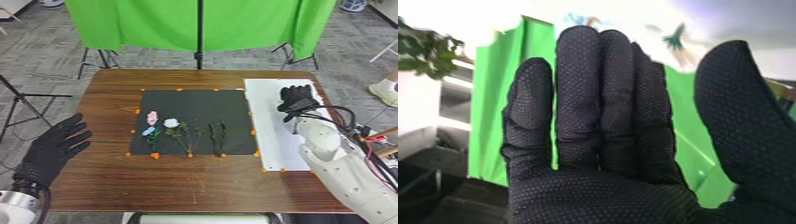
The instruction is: Arrange flowers
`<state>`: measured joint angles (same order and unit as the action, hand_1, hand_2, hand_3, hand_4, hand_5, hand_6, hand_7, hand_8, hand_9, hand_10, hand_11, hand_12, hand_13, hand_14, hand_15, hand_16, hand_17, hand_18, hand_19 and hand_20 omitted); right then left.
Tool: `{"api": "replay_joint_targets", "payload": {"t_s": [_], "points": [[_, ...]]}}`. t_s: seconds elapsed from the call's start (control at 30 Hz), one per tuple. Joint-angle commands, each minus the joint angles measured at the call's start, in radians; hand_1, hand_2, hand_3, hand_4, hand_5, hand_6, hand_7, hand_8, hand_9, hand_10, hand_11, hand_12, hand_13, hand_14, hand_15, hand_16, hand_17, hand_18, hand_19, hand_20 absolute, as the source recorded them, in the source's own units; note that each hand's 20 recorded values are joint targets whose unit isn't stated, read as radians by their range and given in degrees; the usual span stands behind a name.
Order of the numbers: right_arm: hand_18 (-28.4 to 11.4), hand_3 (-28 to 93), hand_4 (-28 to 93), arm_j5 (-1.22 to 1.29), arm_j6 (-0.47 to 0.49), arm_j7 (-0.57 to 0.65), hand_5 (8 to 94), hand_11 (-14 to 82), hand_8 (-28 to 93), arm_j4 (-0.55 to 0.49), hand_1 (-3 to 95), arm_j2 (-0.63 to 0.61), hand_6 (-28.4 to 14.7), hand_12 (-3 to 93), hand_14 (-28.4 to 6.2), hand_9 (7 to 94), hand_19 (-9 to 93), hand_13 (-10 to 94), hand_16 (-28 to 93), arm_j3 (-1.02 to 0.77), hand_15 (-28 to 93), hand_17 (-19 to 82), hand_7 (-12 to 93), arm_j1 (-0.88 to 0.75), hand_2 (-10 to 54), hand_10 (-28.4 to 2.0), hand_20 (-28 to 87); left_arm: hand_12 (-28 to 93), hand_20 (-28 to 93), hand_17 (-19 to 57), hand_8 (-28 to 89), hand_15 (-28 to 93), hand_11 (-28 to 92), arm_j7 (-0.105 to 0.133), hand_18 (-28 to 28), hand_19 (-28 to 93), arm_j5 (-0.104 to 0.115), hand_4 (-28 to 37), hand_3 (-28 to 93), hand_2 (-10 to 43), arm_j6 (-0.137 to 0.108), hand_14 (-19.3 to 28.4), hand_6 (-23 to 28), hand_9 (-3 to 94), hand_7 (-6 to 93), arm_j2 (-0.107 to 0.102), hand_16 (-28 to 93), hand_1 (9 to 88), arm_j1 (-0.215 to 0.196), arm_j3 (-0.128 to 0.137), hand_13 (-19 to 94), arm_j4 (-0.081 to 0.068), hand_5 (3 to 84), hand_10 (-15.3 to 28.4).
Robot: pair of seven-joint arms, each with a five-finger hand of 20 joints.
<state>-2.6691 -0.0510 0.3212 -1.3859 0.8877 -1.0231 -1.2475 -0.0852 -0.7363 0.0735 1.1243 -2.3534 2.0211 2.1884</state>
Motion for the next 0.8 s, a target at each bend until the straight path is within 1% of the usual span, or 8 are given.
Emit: {"api": "replay_joint_targets", "payload": {"t_s": [0.03, 0.23, 0.43, 0.5, 0.57, 0.6, 0.7, 0.8], "points": [[-16.5, 76, -28, -0.016, -0.027, -0.064, 71.7, 25.4, -15, 0.023, 47.8, 0.034, 2.2, 38.0, -1.9, 85.9, 82, 79, 28, -0.003, 52, 34, 43, 0.028, -7.4, -3.2, 39, 12, 9, -9.9, -13, 44, 29, -0.011, 19.6, 47, -0.001, -27.4, 72, -0.5, 0.005, 12.8, 2.8, 20.3, 23.4, -0.001, -3, 26.5, 0.001, -0.004, 15, -0.007, 28.4, 10.0], [-17.0, 81, -28, 0.0, -0.074, -0.078, 76.9, 24.8, -13, -0.009, 47.7, 0.027, 1.8, 39.4, -2.1, 89.5, 84, 81, 29, -0.009, 54, 36, 40, 0.009, -9.1, -2.8, 39, 12, 9, -9.9, -13, 44, 29, -0.006, 19.6, 47, -0.002, -27.4, 72, -0.6, 0.002, 12.8, 2.8, 20.3, 23.4, 0.005, -3, 26.5, -0.011, 0.004, 15, -0.002, 28.4, 10.1], [-17.4, 82, -28, 0.045, -0.093, -0.15, 77.3, 23.9, -13, -0.149, 47.4, 0.068, 1.5, 40.6, -2.3, 90.0, 84, 81, 29, 0.011, 54, 36, 40, -0.014, -9.4, -3.0, 40, 12, 9, -9.9, -13, 44, 29, -0.005, 19.6, 47, -0.002, -27.5, 72, -0.6, 0.0, 12.8, 2.8, 20.3, 23.3, 0.009, -3, 26.5, -0.018, 0.004, 15, 0.001, 28.4, 10.1], [-17.4, 83, -28, 0.045, -0.088, -0.198, 77.3, 23.9, -13, -0.192, 47.2, 0.093, 1.5, 40.9, -2.3, 90.0, 84, 81, 29, 0.038, 54, 36, 40, -0.012, -9.5, -3.1, 40, 12, 9, -9.9, -13, 44, 29, -0.008, 19.6, 47, -0.002, -27.5, 72, -0.6, 0.001, 12.8, 2.8, 20.3, 23.3, 0.01, -3, 26.5, -0.014, 0.002, 15, 0.0, 28.4, 10.1], [-17.4, 83, -28, 0.038, -0.077, -0.241, 77.2, 23.8, -13, -0.22, 47.1, 0.129, 1.4, 41.1, -2.3, 90.0, 84, 81, 29, 0.056, 54, 36, 40, -0.014, -9.5, -3.3, 40, 12, 9, -9.9, -13, 44, 29, -0.012, 19.6, 47, -0.001, -27.5, 72, -0.6, 0.005, 12.9, 2.8, 20.4, 23.4, 0.005, -3, 26.6, 0.001, -0.008, 15, -0.006, 28.4, 10.1], [-17.4, 83, -28, 0.042, -0.064, -0.254, 77.2, 23.8, -13, -0.228, 46.9, 0.143, 1.4, 41.1, -2.3, 90.0, 84, 81, 29, 0.075, 55, 36, 40, -0.007, -9.5, -3.3, 40, 12, 9, -9.9, -13, 44, 29, -0.016, 19.6, 47, -0.002, -27.5, 72, -0.6, 0.009, 12.9, 2.8, 20.3, 23.4, 0.005, -3, 26.6, 0.006, -0.01, 15, -0.007, 28.4, 10.1], [-17.4, 84, -28, 0.037, -0.06, -0.292, 77.0, 24.0, -13, -0.224, 46.1, 0.19, 1.5, 41.4, -2.2, 90.0, 85, 81, 30, 0.115, 55, 36, 40, 0.007, -9.5, -3.3, 40, 12, 9, -9.9, -13, 44, 29, -0.021, 19.5, 47, 0.0, -27.5, 72, -0.6, 0.009, 12.9, 2.8, 20.3, 23.4, 0.001, -3, 26.6, 0.015, -0.017, 15, -0.01, 28.4, 10.1], [-17.5, 85, -28, 0.025, -0.06, -0.305, 77.1, 24.2, -14, -0.189, 45.5, 0.231, 1.5, 41.6, -2.4, 90.0, 85, 80, 31, 0.153, 56, 36, 41, 0.031, -9.5, -3.3, 40, 13, 9, -9.9, -13, 44, 29, -0.021, 19.5, 47, 0.0, -27.5, 72, -0.5, 0.008, 12.9, 2.8, 20.3, 23.4, 0.0, -3, 26.5, 0.02, -0.019, 15, -0.012, 28.4, 10.1]]}}
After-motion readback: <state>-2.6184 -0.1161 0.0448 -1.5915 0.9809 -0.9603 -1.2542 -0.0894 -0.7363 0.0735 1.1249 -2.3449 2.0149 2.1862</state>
